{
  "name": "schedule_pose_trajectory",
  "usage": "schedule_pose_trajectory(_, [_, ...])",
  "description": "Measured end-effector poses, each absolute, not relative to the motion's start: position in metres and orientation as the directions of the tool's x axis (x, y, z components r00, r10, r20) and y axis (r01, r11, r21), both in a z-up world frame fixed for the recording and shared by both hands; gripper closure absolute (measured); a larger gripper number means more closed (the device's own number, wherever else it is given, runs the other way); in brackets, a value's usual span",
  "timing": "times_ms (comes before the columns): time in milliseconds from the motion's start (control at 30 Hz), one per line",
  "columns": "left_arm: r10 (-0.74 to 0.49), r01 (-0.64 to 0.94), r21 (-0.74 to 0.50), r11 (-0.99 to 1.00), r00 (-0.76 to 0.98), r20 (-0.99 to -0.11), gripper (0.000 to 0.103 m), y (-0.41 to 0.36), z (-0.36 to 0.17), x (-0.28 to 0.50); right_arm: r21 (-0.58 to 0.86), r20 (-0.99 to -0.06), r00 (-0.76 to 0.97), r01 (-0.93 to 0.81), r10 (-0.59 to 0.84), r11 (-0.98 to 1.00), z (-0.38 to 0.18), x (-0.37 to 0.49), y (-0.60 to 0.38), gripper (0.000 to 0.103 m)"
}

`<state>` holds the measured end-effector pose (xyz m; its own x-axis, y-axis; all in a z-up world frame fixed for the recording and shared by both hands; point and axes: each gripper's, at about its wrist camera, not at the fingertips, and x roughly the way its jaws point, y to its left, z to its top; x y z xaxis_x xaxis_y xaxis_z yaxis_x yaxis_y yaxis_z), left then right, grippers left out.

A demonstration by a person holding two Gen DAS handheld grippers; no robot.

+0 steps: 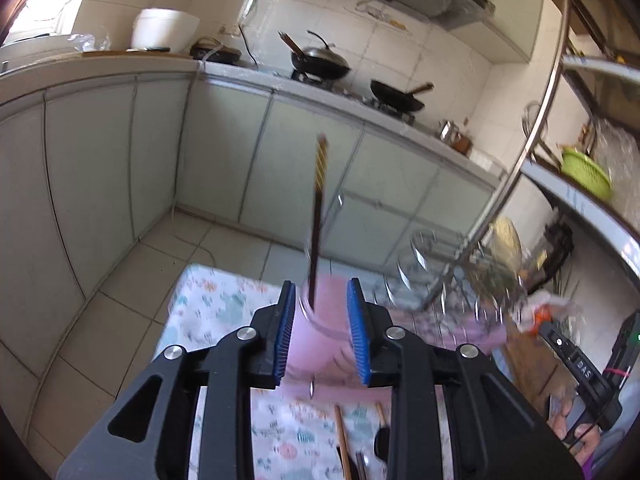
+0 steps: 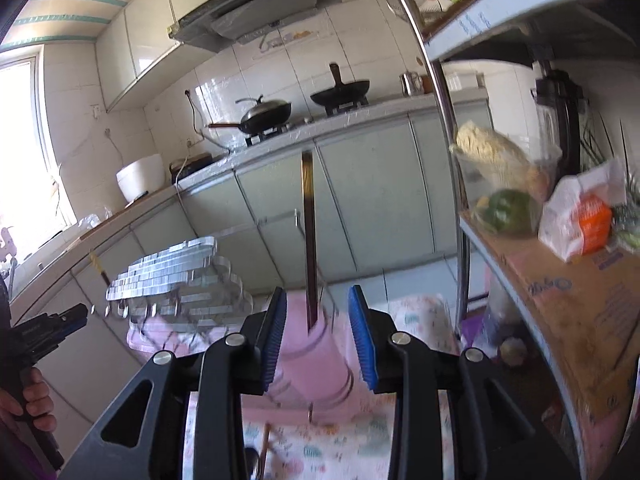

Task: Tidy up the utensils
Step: 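Open the left gripper over the pink cup while the right gripper releases its chopstick into it, then lower both grippers toward the utensils lying on the floral cloth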

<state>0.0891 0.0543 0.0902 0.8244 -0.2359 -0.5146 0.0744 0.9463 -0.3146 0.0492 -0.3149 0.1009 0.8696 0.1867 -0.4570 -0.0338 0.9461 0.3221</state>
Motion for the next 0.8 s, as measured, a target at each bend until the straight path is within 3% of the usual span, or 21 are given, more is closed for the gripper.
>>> schedule_pose_trajectory(400, [-0.293, 0.098, -0.314, 0.944, 0.685, -0.668, 0.076, 0.019, 0.011, 0.071, 0.343, -0.648, 0.715, -0.034, 0.263, 0.939, 0.022, 0.029, -0.284, 0.071])
schedule_pose_trajectory(800, [-0.278, 0.065, -0.298, 0.952, 0.585, -0.762, 0.076, 0.006, -0.029, 0.073, 0.383, -0.704, 0.629, -0.054, 0.329, 0.922, -0.014, 0.023, -0.269, 0.071])
